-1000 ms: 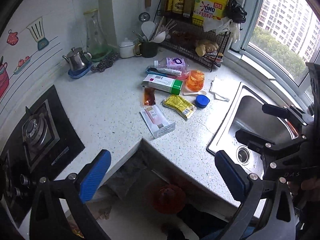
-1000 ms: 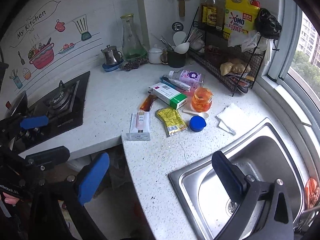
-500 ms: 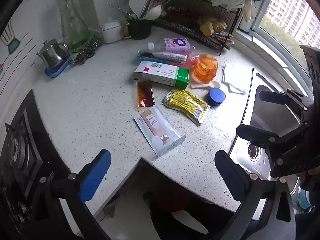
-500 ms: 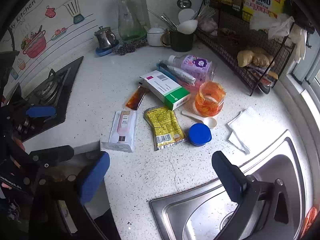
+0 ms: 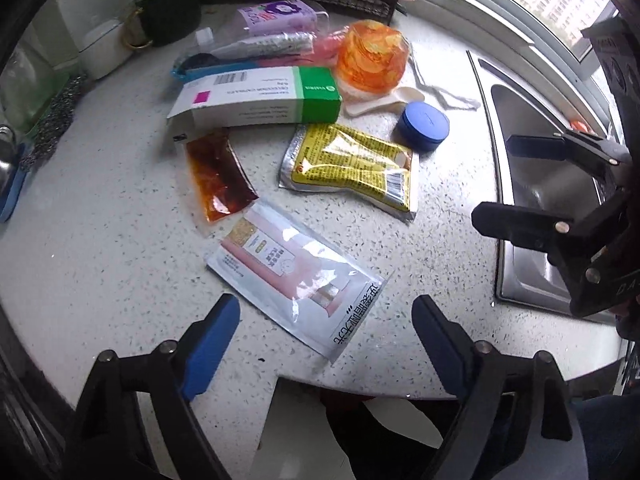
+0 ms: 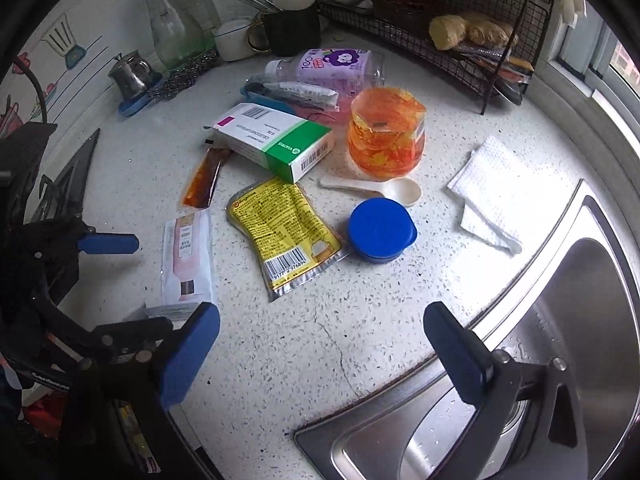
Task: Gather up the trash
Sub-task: 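Grasp the pink sample packet with the left tool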
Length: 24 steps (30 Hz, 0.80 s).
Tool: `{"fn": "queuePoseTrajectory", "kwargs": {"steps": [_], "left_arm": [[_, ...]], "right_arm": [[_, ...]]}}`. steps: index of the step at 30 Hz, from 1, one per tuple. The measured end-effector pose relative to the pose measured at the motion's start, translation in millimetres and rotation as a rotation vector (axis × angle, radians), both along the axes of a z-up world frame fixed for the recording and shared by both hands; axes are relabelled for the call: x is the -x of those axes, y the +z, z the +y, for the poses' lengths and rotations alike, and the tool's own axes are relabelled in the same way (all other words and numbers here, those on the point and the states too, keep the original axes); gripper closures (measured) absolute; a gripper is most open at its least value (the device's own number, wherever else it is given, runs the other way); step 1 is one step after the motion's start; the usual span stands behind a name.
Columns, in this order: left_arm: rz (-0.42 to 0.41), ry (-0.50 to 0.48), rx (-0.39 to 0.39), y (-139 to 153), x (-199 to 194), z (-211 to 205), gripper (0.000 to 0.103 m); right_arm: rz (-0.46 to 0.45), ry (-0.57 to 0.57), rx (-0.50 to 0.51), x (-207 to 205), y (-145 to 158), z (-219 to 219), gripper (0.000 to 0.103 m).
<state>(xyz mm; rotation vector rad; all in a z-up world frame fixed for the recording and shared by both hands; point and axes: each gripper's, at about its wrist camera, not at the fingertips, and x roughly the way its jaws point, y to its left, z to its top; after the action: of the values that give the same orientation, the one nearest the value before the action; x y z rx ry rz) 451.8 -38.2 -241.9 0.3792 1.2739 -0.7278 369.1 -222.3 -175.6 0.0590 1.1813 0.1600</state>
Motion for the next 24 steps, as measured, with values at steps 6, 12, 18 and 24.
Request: {"fn": "queuePoseTrajectory", "kwargs": {"steps": [6, 12, 18, 24], "left_arm": [[0.042, -0.075, 0.009, -17.3, 6.2, -9.2, 0.045], [0.025, -0.072, 0.027, -19.8, 9.6, -6.6, 0.086], [0.042, -0.051, 0.061, -19.9, 15.1, 0.3, 0.103], [0.035, 0.100, 0.120, -2.2, 3.7, 23.1, 0.103]], "right_arm": [[0.015, -0.045, 0.018, 1.7, -6.3, 1.3, 0.000], [0.003, -0.088, 0.022, 7.8, -0.9, -3.3, 0.000], [0.010, -0.079, 0.013, 8.5, -5.0, 5.2, 0.000], [-0.008, 0.016, 0.009, -4.6, -3.5, 25.5, 0.000]]}}
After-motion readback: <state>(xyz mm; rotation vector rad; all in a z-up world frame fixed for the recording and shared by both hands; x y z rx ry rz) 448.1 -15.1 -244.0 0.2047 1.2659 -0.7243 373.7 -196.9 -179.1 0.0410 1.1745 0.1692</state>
